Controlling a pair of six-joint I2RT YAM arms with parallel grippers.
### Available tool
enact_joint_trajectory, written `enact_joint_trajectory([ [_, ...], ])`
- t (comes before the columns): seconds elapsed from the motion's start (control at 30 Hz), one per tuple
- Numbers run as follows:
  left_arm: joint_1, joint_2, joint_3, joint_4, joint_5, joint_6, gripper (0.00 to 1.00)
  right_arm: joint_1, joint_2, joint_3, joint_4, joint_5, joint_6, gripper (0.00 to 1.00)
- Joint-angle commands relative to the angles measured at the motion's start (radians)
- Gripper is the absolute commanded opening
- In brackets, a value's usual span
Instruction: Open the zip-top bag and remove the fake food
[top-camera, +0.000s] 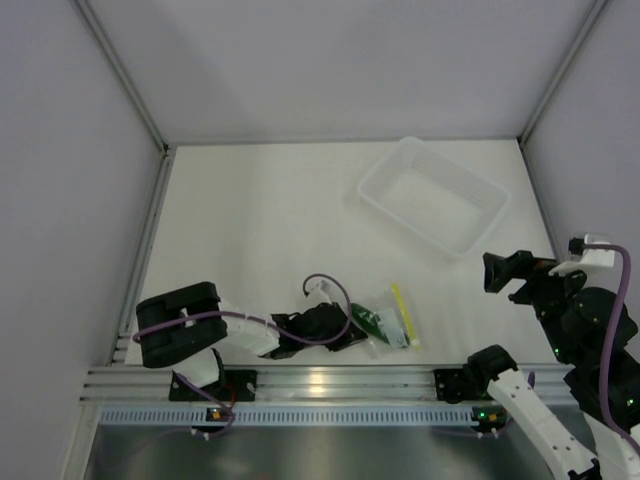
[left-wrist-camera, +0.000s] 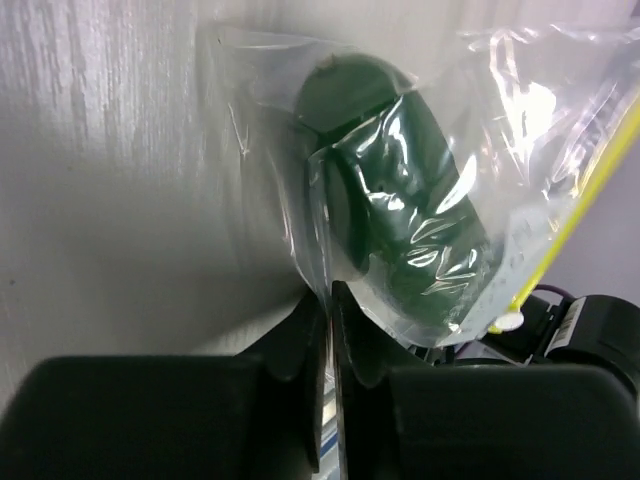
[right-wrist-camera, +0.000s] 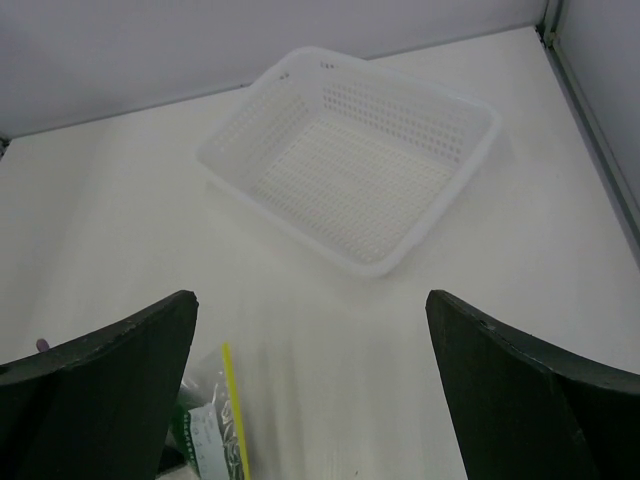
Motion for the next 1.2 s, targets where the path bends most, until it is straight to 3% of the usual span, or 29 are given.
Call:
enact_joint_trajectory([
  [0.0,-0.004,0.027,0.021,0.069,-0.02,-0.007,0.09,0.012,0.003,0.036,0.056,-0.011,-0.017,1.0],
  [0.03,-0.004,0.025,0.016,0.069,-0.025,-0.009,0.0,0.012,0.004,0.036,0.056,-0.014,-0.02,0.99],
  [0.27,0.0,-0.074,-0.01,0.069,-0.086,0.104,0.0,0.012,0.007,0.002,0.075,-0.034,-0.012,0.99],
  [0.5,0.092,-0.408,-0.111,0.069,-0.066,0.367,0.0,0.01,0.076,-0.103,0.116,-0.268,0.077,1.0],
  [0.57,0.132,-0.495,-0.138,0.068,-0.036,0.427,0.0,0.01,0.085,-0.14,0.144,-0.321,0.11,0.99],
  [0.67,0.218,-0.678,-0.172,0.065,0.113,0.502,0.0,0.01,0.105,-0.249,0.211,-0.437,0.172,0.99],
  [0.7,0.245,-0.708,-0.171,0.063,0.227,0.528,0.0,0.01,0.109,-0.267,0.26,-0.462,0.189,0.99],
  [0.77,0.296,-0.783,-0.166,0.06,0.294,0.603,0.0,0.01,0.121,-0.319,0.306,-0.531,0.242,0.99],
  [1.0,0.304,-0.868,-0.12,0.08,0.476,0.757,0.0,0.012,0.155,-0.401,0.492,-0.704,0.431,0.98],
  [1.17,0.302,-0.941,-0.111,0.092,0.498,0.895,0.0,0.01,0.156,-0.507,0.696,-0.85,0.729,0.96],
])
